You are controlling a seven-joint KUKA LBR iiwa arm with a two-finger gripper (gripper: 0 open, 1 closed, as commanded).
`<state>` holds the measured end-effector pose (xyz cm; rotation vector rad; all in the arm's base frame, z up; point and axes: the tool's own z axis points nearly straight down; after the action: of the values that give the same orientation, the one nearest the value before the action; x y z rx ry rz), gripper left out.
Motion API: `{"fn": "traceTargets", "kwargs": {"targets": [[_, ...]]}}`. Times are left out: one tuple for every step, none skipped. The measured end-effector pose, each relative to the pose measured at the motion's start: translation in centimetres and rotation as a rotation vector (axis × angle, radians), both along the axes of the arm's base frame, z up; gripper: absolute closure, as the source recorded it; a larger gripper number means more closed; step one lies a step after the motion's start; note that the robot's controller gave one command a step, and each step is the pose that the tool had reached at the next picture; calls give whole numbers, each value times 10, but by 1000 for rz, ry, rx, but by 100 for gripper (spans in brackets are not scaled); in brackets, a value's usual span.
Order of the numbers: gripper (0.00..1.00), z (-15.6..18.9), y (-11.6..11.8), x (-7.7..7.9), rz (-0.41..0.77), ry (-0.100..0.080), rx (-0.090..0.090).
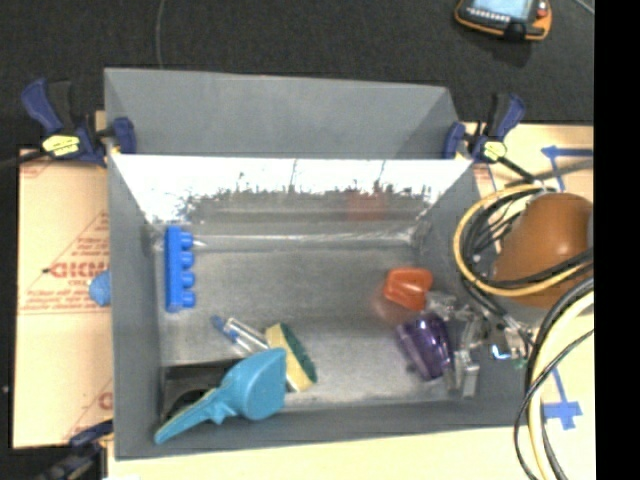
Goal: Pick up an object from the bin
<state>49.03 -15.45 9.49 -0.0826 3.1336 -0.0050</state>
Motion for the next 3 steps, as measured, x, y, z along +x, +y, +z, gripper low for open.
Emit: {"fn": "traceTargets", "kwargs": {"targets": [[0, 5, 9, -8, 83, 0, 0], [0, -22, 10, -7, -245, -8, -1], [100, -21, 12, -8, -69, -8, -1]]}}
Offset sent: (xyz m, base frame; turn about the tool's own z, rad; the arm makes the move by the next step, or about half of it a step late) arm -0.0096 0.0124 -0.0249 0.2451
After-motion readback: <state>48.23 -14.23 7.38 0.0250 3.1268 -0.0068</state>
